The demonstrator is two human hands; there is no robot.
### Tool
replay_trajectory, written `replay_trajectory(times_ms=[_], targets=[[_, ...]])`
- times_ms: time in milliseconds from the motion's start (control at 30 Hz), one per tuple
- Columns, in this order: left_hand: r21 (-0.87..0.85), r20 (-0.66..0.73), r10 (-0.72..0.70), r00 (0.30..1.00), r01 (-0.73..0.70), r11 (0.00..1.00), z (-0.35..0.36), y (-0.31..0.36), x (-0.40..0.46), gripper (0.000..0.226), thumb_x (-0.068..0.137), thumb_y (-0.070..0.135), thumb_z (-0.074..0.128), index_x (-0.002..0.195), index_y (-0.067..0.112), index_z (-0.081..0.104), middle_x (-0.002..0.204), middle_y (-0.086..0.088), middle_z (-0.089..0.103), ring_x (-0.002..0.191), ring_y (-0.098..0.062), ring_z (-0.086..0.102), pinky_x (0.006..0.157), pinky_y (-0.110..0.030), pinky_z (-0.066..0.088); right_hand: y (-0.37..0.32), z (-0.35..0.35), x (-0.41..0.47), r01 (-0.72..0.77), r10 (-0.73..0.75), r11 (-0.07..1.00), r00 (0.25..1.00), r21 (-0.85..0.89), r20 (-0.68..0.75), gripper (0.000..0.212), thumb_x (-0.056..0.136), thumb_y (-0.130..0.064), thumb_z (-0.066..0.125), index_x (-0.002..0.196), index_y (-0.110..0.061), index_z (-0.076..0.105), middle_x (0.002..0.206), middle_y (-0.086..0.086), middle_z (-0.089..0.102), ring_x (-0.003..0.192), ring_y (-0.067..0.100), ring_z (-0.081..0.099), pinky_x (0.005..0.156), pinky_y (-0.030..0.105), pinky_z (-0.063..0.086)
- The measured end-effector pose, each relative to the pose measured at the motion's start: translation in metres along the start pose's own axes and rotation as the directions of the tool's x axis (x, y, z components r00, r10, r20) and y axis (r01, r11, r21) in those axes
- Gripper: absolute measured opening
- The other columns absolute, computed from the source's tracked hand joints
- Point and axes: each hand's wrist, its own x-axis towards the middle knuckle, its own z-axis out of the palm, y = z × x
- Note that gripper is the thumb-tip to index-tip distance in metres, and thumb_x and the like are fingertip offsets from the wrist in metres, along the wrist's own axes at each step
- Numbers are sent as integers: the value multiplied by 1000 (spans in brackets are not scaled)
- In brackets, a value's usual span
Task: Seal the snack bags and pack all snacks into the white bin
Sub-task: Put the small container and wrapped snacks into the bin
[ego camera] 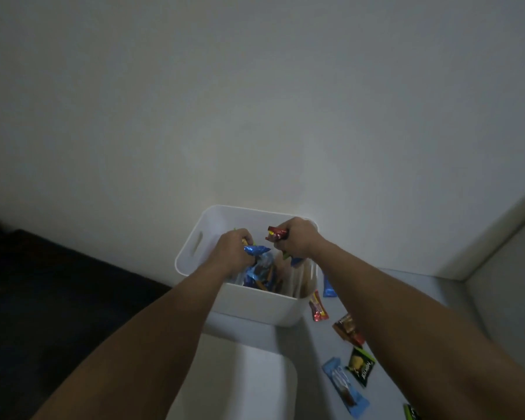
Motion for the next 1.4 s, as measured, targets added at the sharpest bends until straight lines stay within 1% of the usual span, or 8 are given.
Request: replay_trajectory(times_ms=[200, 333, 467, 667, 967, 1133, 1267, 1400], targets=[[-48, 226, -76, 971, 89, 995, 19, -8, 9, 66, 78, 23, 74, 137, 23, 44, 134, -7, 54, 118, -24, 53, 91, -26, 40, 5, 26, 19, -58, 58, 998, 998, 13, -6, 46, 94, -27, 62, 139, -17, 55, 137, 9, 59, 121, 28, 59, 103, 32, 46], [-95, 225, -139, 964, 163, 982, 22, -6, 13, 70, 86, 25, 64, 148, 27, 33, 149, -5, 41, 135, -24, 39, 110, -32, 28, 18, 21, 19, -131, 146, 983, 984, 132, -107, 43, 95, -19, 57, 138, -17, 56, 114, 17, 70, 96, 32, 70, 85, 29, 56], [-121, 143, -156, 977, 173, 977, 26, 0, 9, 58, 86, 22, 59, 142, 18, 44, 143, -8, 50, 128, -23, 48, 94, -23, 34, 34, 8, 5, -126, 160, 979, 964, 162, -212, 35, 91, -18, 59, 126, -15, 65, 121, 14, 66, 92, 36, 71, 78, 39, 61], [-43, 34, 140, 990, -138, 989, 49, 45, -14, 61, 73, 38, 61, 126, 8, 60, 124, -12, 64, 110, -28, 61, 96, -34, 47, 89, -19, -42, -151, 249, 951, 891, 271, -379, 28, 88, -15, 58, 111, -11, 71, 103, 13, 74, 84, 31, 71, 83, 44, 59], [50, 153, 539, 828, -551, 833, 161, 103, -76, 44, 83, 24, 59, 122, 4, 61, 119, -13, 63, 115, -28, 56, 97, -38, 46, 208, -19, -152, -398, 439, 895, 863, 201, -250, 32, 90, -24, 64, 119, -11, 67, 111, 11, 72, 99, 30, 67, 93, 35, 53], [192, 292, 405, 866, -468, 863, 227, 78, -113, 46, 75, 47, 58, 113, 20, 55, 106, -3, 57, 104, -26, 57, 85, -42, 50, 255, 15, -205, -441, 443, 896, 879, 53, -179, 45, 91, -29, 64, 131, -9, 58, 127, 14, 64, 115, 28, 61, 96, 33, 46], [410, 332, 139, 933, -275, 869, 273, 48, -141, 100, 66, 72, 56, 145, 20, 24, 149, -10, 33, 135, -32, 35, 108, -50, 33, 283, 55, -239, -435, 429, 899, 899, -57, -90, 75, 85, -44, 69, 145, -12, 39, 150, 14, 41, 135, 30, 41, 109, 42, 39], [449, 215, 73, 974, -165, 878, 308, 30, -165, 107, 70, 77, 51, 150, 15, 16, 159, -16, 7, 145, -36, 12, 112, -52, 21, 302, 98, -261, -387, 387, 899, 921, -206, -39, 111, 78, -76, 54, 156, -13, 8, 164, 12, 4, 151, 29, 7, 120, 47, 17]])
